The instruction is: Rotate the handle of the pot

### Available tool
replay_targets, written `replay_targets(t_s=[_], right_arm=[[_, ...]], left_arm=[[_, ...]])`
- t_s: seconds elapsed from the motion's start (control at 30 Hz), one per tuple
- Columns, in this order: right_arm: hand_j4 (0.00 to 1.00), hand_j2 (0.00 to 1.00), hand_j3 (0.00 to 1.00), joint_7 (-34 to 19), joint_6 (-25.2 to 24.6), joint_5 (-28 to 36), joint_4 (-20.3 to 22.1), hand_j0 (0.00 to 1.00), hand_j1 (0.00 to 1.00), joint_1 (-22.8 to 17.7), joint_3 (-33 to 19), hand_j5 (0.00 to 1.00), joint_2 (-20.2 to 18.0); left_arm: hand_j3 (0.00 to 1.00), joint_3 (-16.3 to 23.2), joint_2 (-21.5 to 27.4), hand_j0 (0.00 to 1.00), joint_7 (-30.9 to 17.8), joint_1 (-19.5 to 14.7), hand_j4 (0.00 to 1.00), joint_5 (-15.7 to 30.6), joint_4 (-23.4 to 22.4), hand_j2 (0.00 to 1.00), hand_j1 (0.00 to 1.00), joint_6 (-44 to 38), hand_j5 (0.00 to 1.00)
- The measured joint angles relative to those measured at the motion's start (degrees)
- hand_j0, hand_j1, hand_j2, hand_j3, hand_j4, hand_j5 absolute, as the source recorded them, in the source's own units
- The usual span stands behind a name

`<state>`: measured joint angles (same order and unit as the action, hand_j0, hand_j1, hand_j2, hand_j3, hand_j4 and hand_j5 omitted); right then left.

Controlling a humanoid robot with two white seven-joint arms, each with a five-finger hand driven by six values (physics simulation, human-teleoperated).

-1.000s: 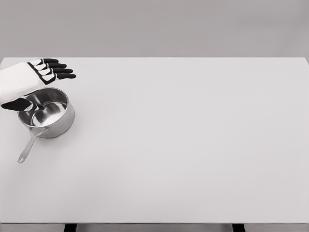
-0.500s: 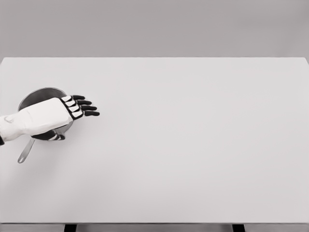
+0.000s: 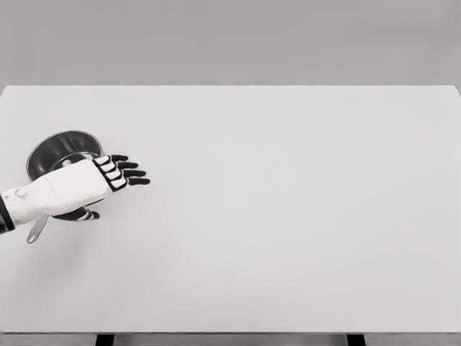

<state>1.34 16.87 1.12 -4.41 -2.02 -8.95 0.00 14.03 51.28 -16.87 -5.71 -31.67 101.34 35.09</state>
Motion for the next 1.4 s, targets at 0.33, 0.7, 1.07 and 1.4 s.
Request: replay_targets(t_s=[0.33,0.7,1.07,1.4], right_arm=[[1.00,1.00,1.00,0.0,0.0,0.0,0.0,1.00,1.00,0.0,0.0,1.00,0.0],[1.00,1.00,1.00,0.0,0.0,0.0,0.0,1.00,1.00,0.0,0.0,1.00,0.0],[1.00,1.00,1.00,0.0,0.0,0.0,0.0,1.00,1.00,0.0,0.0,1.00,0.0],[1.00,1.00,1.00,0.0,0.0,0.0,0.0,1.00,1.00,0.0,0.0,1.00,0.0]], left_arm=[[1.00,0.0,0.0,1.00,3.8,3.6,1.00,-2.4,-0.6,1.00,1.00,0.0,1.00],[1.00,-6.0,0.4,1.00,4.0,7.7,1.00,-2.0,-1.7,1.00,1.00,0.0,1.00],[1.00,-10.1,0.5,1.00,4.1,9.5,1.00,-1.5,-2.9,1.00,1.00,0.0,1.00],[1.00,-12.0,0.8,1.00,4.0,9.6,1.00,-1.4,-5.3,1.00,1.00,0.0,1.00]])
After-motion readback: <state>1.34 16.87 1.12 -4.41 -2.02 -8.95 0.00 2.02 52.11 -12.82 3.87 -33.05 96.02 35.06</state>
